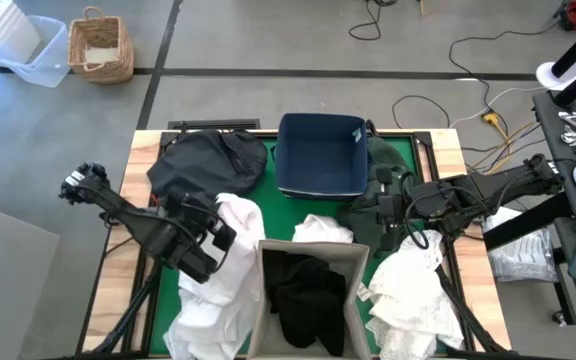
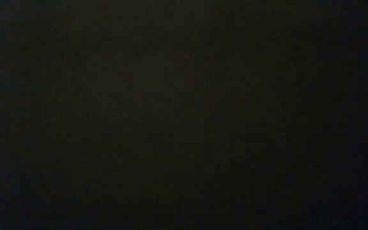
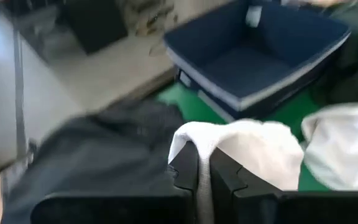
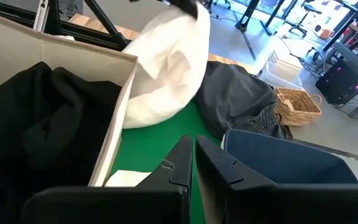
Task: Sort clothes
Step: Put the white shirt into the blue laundry bin
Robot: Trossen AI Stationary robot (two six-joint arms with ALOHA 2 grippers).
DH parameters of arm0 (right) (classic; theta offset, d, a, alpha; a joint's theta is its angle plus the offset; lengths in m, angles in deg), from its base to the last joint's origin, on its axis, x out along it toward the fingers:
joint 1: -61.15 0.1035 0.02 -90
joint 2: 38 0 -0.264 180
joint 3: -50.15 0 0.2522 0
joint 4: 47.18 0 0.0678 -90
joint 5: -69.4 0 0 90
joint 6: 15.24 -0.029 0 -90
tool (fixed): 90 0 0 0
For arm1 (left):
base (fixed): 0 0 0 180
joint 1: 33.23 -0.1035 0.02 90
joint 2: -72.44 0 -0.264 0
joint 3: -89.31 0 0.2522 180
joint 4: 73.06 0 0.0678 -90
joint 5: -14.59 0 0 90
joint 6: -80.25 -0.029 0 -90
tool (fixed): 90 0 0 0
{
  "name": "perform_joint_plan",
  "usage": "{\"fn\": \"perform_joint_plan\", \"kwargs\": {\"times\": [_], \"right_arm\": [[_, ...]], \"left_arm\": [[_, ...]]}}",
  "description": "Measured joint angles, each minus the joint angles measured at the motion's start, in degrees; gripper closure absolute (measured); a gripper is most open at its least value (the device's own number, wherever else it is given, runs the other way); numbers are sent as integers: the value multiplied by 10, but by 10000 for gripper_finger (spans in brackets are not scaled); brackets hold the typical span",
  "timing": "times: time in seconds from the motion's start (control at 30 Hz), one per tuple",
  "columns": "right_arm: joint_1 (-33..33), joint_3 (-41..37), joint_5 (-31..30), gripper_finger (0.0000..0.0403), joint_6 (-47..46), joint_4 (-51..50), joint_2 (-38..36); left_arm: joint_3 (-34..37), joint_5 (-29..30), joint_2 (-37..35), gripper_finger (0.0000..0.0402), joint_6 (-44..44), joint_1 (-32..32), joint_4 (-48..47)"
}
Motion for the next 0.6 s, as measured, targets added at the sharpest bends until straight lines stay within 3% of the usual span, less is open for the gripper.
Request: {"fn": "perform_joint_plan", "kwargs": {"times": [0.6], "right_arm": [[0, 0, 0, 390, 2, 2, 0]], "left_arm": [[-207, 169, 4, 401, -305, 0, 0]]}}
